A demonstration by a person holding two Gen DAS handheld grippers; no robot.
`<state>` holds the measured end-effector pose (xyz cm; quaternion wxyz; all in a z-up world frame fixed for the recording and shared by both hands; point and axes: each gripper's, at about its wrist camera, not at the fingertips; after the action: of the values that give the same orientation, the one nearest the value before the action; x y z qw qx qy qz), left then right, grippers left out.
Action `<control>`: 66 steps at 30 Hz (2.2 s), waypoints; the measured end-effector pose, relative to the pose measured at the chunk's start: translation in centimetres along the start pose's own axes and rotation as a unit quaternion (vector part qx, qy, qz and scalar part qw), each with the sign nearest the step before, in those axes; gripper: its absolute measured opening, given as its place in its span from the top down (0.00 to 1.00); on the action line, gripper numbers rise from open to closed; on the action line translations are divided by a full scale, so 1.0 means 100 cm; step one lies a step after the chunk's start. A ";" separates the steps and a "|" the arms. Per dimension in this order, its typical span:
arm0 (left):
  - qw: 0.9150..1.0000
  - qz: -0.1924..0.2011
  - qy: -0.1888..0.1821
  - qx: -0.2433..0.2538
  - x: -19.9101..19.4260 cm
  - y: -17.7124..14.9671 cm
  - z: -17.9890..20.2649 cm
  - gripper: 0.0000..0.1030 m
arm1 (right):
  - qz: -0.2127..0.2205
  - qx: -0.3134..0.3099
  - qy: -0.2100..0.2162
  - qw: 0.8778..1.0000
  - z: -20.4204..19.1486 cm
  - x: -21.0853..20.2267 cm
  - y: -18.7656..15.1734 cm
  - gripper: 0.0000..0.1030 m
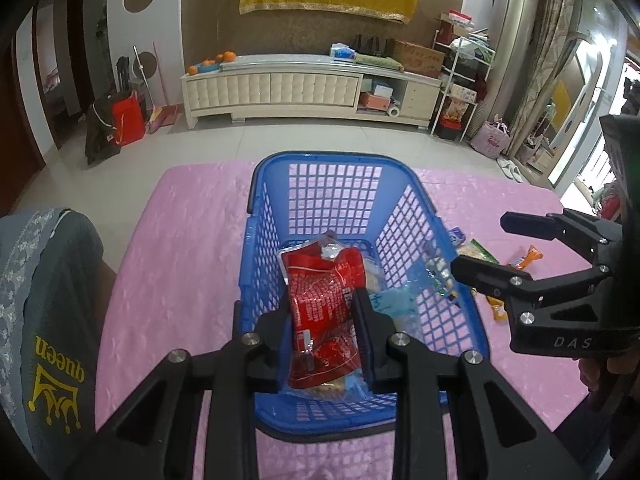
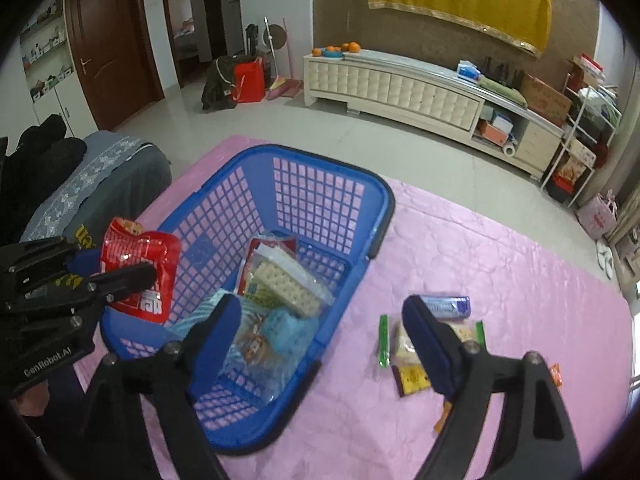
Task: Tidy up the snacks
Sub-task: 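Lower the red chip packet into the basket and open the left tool, then withdraw both tools from the basket toward the remaining snacks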
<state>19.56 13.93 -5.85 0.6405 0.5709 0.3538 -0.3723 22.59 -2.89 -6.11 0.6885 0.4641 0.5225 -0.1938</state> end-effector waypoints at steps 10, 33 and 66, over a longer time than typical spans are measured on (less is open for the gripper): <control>1.000 -0.004 -0.007 0.021 -0.001 -0.007 0.019 0.76 | -0.002 0.017 -0.005 1.000 0.005 -0.013 -0.020 0.16; 1.000 -0.022 -0.010 0.015 0.003 -0.020 0.038 0.35 | 0.000 0.061 0.016 0.998 0.028 -0.030 -0.047 0.16; 0.995 0.016 -0.032 0.091 -0.023 -0.024 0.162 0.22 | 0.045 0.140 0.001 0.989 0.127 -0.099 -0.134 0.16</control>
<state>16.81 -2.20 -3.42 0.6029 0.6199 0.2891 -0.4107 15.59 -22.38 -2.79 0.6238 0.5793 0.4698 -0.2337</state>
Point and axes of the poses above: each gripper's, at about its wrist camera, not at the fingertips, and x roughly the way its jaws point, z to its right, y to its top, and after that the axes turned 13 degrees about -z, right-handed
